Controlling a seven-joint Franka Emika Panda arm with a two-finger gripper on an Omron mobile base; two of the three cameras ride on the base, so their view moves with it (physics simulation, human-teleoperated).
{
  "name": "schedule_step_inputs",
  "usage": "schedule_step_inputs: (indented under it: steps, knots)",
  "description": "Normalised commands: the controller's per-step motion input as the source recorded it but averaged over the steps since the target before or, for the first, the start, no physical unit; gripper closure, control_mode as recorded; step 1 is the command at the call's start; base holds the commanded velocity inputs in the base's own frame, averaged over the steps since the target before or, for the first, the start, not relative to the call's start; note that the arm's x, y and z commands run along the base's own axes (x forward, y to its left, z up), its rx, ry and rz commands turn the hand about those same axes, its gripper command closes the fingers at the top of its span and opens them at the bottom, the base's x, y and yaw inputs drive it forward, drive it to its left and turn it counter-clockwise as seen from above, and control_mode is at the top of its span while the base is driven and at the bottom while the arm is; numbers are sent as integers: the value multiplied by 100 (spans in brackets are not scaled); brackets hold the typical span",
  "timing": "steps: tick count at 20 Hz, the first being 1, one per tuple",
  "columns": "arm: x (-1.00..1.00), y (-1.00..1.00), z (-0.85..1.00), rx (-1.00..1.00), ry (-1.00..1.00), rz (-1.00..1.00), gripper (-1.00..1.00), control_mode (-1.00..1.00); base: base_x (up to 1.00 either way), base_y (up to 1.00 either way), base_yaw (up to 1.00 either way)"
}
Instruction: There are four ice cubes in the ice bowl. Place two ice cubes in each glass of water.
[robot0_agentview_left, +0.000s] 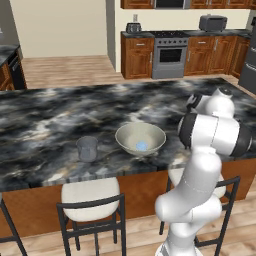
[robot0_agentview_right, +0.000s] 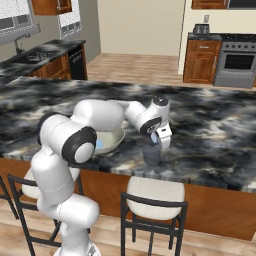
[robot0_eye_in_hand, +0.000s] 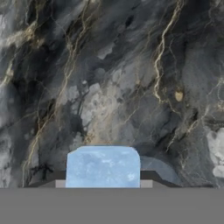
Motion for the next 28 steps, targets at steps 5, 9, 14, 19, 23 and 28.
schedule_step_inputs:
  steps: [5, 9, 14, 19, 23, 28]
  knots:
    - [-8, 1, -25, 0, -8, -3, 100, -100, 0, 0, 0]
    - [0, 4, -29, 0, -2, -2, 100, -100, 0, 0, 0]
    - [0, 8, -23, 0, -1, -2, 100, -100, 0, 0, 0]
    - [-2, 13, -19, 0, 0, -2, 100, -100, 0, 0, 0]
    - [-6, 19, -13, 0, 0, -1, -100, -100, 0, 0, 0]
    - [-7, 7, -10, 0, 0, -1, -100, -100, 0, 0, 0]
